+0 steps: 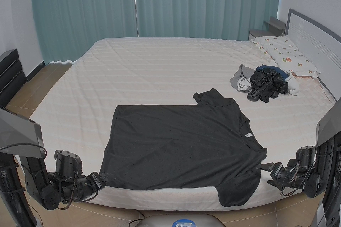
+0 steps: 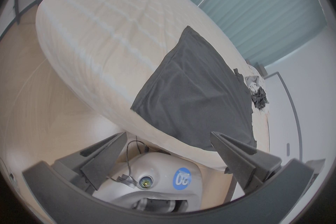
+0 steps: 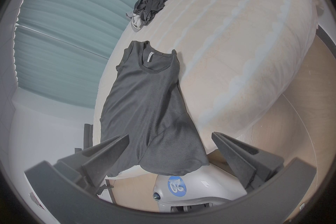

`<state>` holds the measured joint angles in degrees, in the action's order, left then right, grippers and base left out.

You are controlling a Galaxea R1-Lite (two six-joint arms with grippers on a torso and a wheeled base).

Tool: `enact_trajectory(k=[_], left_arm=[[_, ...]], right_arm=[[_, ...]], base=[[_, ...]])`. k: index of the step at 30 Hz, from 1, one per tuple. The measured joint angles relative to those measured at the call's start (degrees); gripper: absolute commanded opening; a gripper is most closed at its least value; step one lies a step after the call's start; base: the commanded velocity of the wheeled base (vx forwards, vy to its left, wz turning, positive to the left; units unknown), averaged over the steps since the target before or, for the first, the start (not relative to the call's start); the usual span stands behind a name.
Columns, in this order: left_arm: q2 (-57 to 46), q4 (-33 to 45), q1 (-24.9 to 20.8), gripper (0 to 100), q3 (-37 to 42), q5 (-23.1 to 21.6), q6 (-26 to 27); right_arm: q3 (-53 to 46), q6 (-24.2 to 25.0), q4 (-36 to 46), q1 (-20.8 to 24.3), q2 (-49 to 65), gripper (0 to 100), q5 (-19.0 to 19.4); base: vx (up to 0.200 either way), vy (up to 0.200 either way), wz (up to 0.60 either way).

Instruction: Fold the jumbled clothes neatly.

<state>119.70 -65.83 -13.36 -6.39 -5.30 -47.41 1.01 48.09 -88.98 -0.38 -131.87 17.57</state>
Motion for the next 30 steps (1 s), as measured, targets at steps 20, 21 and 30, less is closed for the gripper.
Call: enact_trajectory(k=[20, 21, 30], left_arm=[[12.82, -4.93, 8.51, 100, -11.58, -7.39, 22.37], [13.41, -4.95, 8.4, 100, -12.07, -7.41, 22.64], [15.01, -5.3, 5.81, 100, -11.89, -7.39, 23.1]], right_arm=[[0.0, -0.63, -0.02, 1.22, -1.46, 100, 1.12], [0.0, -0.68, 0.0, 1.37, -1.55, 100, 1.1], [0.0, -1.01, 0.0, 1.65, -1.97, 100, 0.99]], base=[[0.0, 0.0, 0.0], [0.0, 0.0, 0.0], [0.0, 0.0, 0.0]])
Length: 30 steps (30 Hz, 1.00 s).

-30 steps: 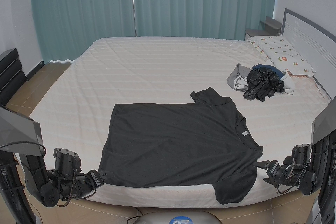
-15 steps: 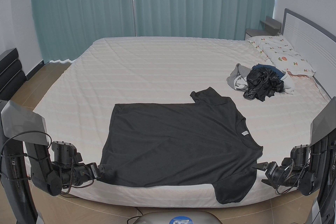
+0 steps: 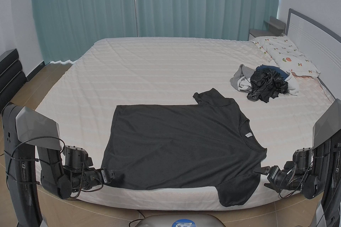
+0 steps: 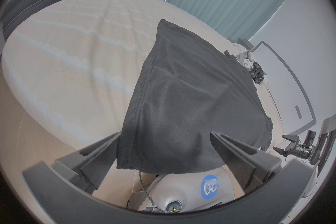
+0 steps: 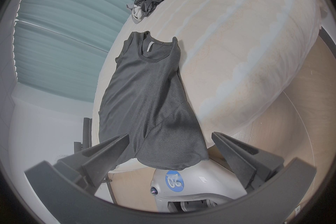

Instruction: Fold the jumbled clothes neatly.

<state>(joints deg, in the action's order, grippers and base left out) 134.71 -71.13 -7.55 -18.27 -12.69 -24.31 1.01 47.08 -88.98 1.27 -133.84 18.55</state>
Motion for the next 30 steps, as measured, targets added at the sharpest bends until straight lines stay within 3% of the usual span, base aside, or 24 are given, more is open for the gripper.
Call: enact_trajectory(k=[10, 11, 30], left_arm=[[-0.11, 0.27, 0.39, 100, 0.44, 0.05, 0.01], [-0.15, 0.24, 0.63, 0, 0.61, 0.05, 0.01], [-1.55, -0.2, 4.28, 0, 3.93, -0.61, -0.51]], right_arm=[[0.0, 0.0, 0.0, 0.07, -0.09, 100, -0.04], [0.0, 0.02, 0.0, 0.11, -0.09, 100, -0.04], [0.0, -0.23, 0.0, 0.38, -0.11, 100, -0.16]], base=[[0.0, 0.0, 0.0], [0.0, 0.0, 0.0], [0.0, 0.0, 0.0]])
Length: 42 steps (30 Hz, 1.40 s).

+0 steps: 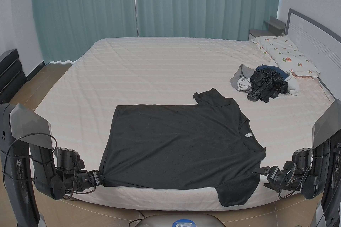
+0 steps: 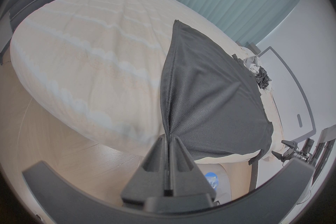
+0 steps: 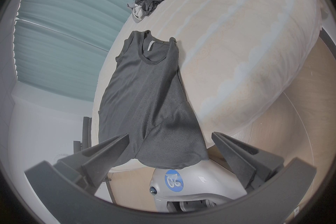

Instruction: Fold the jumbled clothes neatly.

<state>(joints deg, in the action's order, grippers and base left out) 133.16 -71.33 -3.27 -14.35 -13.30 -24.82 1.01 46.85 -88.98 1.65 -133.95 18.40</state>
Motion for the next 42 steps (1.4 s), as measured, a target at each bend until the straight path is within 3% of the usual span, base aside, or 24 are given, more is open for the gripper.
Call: enact_trajectory(k=[5, 12, 20, 26, 27, 42], left_arm=[[-0.91, -0.06, 0.05, 0, 0.21, -1.41, -1.5], [-2.91, -0.11, 0.74, 0, -0.28, -4.1, -8.84], [-4.35, -0.11, 2.39, 0, -0.78, -5.12, -11.03], [-4.71, -0.09, 3.0, 0, -1.19, -5.17, -11.67], [-4.77, -0.09, 3.06, 0, -1.28, -5.17, -11.69], [-7.0, -0.11, 3.24, 0, -2.51, -5.1, -17.05]], right_arm=[[0.35, -2.6, 0.02, 0.0, 0.1, 100, 0.0], [4.35, -6.42, 0.05, 0.02, -0.34, 100, -1.71], [12.41, -9.08, 4.13, 0.91, -2.43, 100, -2.28], [17.7, -11.24, 8.68, 1.57, -4.61, 100, -5.92], [18.2, -11.48, 9.06, 1.63, -4.85, 0, -6.14], [25.97, -11.7, 12.7, 1.35, -2.02, 0, -6.79]], base=[[0.0, 0.0, 0.0], [0.0, 0.0, 0.0], [0.0, 0.0, 0.0], [0.0, 0.0, 0.0], [0.0, 0.0, 0.0], [0.0, 0.0, 0.0]])
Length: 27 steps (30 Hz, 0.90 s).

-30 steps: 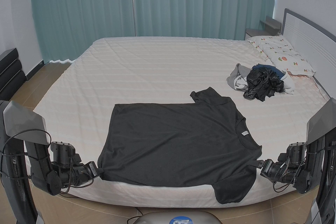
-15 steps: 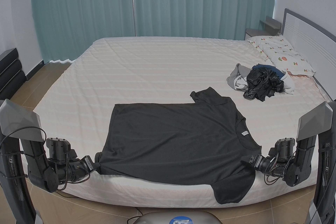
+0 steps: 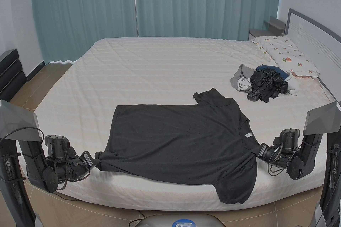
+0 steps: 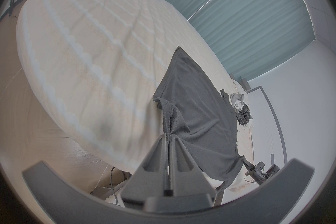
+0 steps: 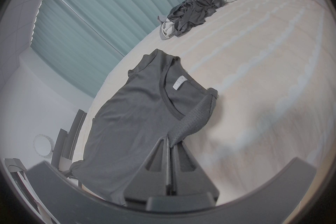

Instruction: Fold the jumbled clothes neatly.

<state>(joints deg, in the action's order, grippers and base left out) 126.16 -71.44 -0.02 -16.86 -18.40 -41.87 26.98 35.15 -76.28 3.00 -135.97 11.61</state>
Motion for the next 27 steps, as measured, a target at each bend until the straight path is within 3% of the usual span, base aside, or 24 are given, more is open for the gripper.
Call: enact_trajectory(k=[7, 13, 14, 27], left_arm=[[-0.22, 0.0, 0.0, 0, -0.23, 0.0, -0.17], [-0.09, 0.0, -0.05, 0, -0.28, -0.02, -0.2], [-0.06, 0.0, -0.05, 0, -0.3, -0.05, -0.22], [0.61, 0.05, -0.09, 0, -0.45, -0.05, -0.2]], right_arm=[[7.58, -0.04, 10.35, 0.59, 1.22, 0, -0.01], [13.51, -0.09, 14.04, 0.55, 1.27, 0, -0.01], [14.08, -0.09, 14.59, 0.61, 1.22, 100, -0.01], [13.02, -0.01, 13.28, 0.28, -0.46, 100, 0.77]], base=[[0.0, 0.0, 0.0], [0.0, 0.0, 0.0], [0.0, 0.0, 0.0], [0.0, 0.0, 0.0]])
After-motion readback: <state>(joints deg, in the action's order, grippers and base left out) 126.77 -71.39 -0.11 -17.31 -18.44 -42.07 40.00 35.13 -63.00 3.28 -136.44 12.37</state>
